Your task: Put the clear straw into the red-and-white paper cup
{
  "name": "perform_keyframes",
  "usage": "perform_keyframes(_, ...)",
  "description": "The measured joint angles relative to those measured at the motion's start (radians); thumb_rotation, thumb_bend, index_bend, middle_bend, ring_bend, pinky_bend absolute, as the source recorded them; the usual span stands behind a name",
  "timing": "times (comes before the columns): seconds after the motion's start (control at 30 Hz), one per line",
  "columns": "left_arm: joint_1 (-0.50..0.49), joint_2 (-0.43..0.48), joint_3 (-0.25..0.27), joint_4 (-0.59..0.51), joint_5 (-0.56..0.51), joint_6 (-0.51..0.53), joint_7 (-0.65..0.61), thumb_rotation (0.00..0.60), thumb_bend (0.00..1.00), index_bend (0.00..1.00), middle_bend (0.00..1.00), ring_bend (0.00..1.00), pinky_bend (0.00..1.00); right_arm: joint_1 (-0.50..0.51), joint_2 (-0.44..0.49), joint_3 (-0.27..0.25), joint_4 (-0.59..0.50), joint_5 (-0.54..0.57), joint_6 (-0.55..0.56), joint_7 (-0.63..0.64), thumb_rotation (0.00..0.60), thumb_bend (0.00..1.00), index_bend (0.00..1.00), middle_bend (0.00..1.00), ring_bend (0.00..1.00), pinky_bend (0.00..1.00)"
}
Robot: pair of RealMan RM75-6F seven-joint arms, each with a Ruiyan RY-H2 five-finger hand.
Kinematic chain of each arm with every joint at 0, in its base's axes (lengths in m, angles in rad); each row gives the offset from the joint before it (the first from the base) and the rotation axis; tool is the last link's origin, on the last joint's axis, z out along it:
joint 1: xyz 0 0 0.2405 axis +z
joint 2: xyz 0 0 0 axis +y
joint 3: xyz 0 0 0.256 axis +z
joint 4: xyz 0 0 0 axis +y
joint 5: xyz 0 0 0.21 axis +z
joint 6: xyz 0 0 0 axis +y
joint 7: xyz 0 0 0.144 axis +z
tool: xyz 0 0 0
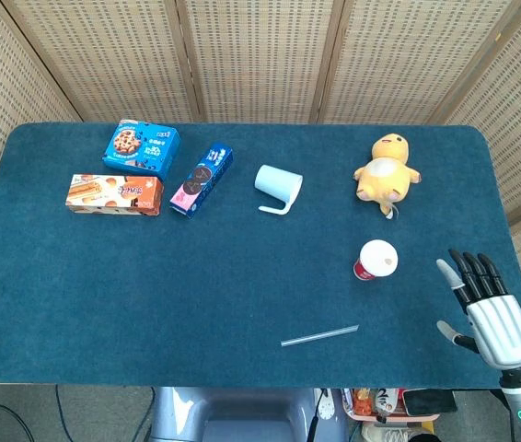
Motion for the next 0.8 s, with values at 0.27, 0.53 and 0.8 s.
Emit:
perform_keyframes(0.27, 0.001, -0.001, 0.002, -0.001, 0.004, 0.0, 0.005, 0.6, 0.05, 0.0, 0.0, 0.0, 0.0, -0.029, 0.021, 0.015, -0.038, -0.008, -0.019, -0.013, 0.6, 0.0, 0.0, 0.0, 0.0, 0.0)
perform_keyframes(0.53, -0.006, -0.004, 0.0, -0.001, -0.01, -0.02, 0.015, 0.6, 0.05, 0.0, 0.0, 0.0, 0.0, 0.018, 0.026, -0.008, -0.051, -0.143, -0.1, -0.003, 0.6, 0.0, 0.0, 0.0, 0.0, 0.0)
perform_keyframes(0.8, -0.01, -0.006, -0.005, -0.001, -0.022, -0.03, 0.019, 0.6, 0.05, 0.0, 0.0, 0.0, 0.0, 0.155, 0.011, -0.008, -0.11, -0.199, -0.363, -0.011, 0.6, 0.0, 0.15, 0.0, 0.0, 0.0)
